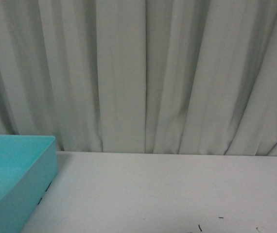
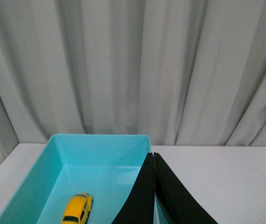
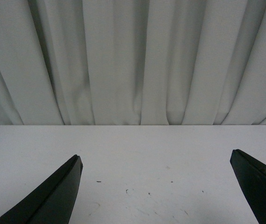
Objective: Wind up and store yellow beetle toy
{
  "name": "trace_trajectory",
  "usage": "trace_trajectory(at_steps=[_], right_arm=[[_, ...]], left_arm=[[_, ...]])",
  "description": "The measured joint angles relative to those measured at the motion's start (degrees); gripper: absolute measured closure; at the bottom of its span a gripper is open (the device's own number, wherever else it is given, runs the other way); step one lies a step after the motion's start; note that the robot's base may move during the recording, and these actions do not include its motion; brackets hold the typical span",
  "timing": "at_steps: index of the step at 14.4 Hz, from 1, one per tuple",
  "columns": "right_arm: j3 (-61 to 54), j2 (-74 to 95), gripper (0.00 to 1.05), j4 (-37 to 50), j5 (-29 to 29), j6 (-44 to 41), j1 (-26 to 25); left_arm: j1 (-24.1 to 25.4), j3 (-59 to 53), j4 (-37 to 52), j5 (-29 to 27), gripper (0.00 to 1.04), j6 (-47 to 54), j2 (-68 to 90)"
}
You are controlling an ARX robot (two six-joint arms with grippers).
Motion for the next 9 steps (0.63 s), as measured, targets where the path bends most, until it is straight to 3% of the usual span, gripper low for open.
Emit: trace_trajectory(at_steps=[9], right_arm=[[0.00,0.00,0.07,0.00,0.00,0.00,0.00]], left_arm=[[0.00,-10.25,-5.57,0.00,1.03,0.00,-15.26]])
